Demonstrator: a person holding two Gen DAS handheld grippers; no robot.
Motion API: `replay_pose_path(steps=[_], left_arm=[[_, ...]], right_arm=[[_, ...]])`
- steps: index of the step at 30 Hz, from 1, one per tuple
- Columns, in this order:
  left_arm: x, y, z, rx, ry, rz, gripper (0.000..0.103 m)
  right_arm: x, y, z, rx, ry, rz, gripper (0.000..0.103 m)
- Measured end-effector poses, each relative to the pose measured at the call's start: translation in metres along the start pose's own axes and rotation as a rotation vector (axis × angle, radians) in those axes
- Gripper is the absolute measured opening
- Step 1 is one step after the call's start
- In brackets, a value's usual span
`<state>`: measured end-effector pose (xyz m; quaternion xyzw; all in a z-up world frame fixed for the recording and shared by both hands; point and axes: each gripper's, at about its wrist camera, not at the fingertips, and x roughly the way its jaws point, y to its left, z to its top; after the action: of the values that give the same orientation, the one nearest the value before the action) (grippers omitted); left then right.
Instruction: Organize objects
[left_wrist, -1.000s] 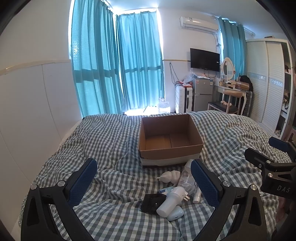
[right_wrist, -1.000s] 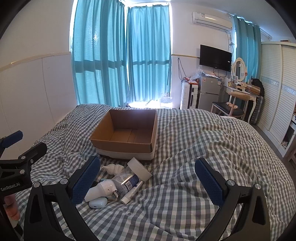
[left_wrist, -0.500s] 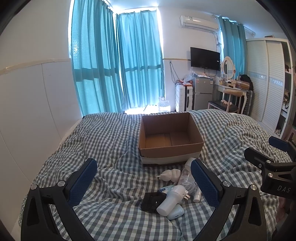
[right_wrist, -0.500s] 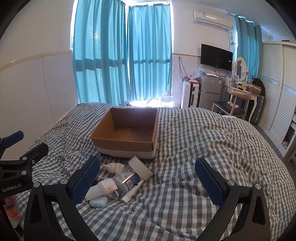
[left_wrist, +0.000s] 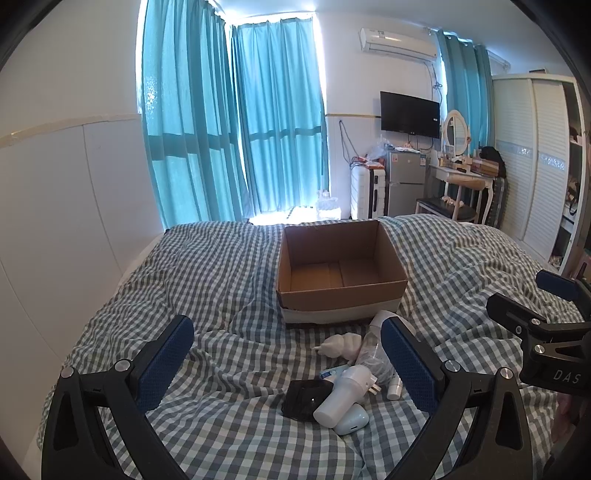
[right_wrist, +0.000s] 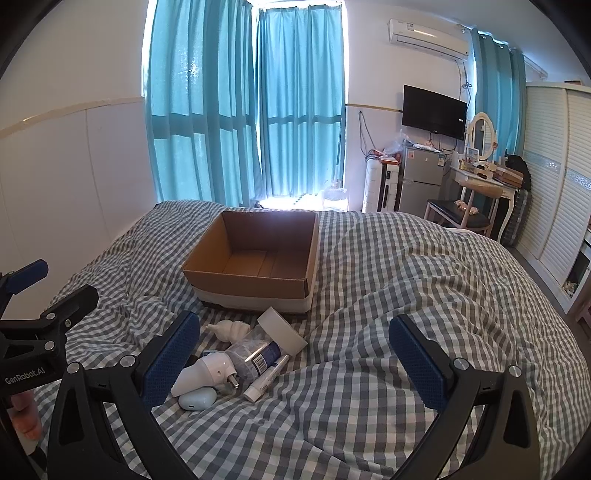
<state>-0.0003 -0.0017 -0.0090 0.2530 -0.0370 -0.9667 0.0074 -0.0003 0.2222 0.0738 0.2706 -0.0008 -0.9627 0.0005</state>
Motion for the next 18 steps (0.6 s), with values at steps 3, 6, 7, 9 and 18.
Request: replay_pose_path(steps=[3, 6, 7, 9, 18], left_arm=[[0.0001, -0.0002, -0.0005, -0.001, 0.002, -0.001, 0.103], [0.0006, -0.0001, -0.0006, 0.0, 0.002, 0.0, 0.103], [0.0007, 0.0, -0.0006, 0.0, 0.003, -0.001, 0.103], [0.0006, -0.0001, -0.0006, 0.0, 0.002, -0.001, 0.103], [0.0035, 0.0007, -0.003, -0.002, 0.01, -0.002, 0.103]], right_arm=[[-0.0002, 0.0012, 0.0, -0.001, 0.002, 0.001, 0.103], [-0.0002, 0.0015, 0.0003, 0.0, 0.002, -0.002, 0.103], [-0.0004, 0.0016, 0.0005, 0.0, 0.003, -0.002, 0.103], [-0.0002, 0.0019, -0.0004, -0.001, 0.004, -0.001, 0.103], [0.0017, 0.0033, -0.0006, -0.007, 0.019, 0.006, 0.103]])
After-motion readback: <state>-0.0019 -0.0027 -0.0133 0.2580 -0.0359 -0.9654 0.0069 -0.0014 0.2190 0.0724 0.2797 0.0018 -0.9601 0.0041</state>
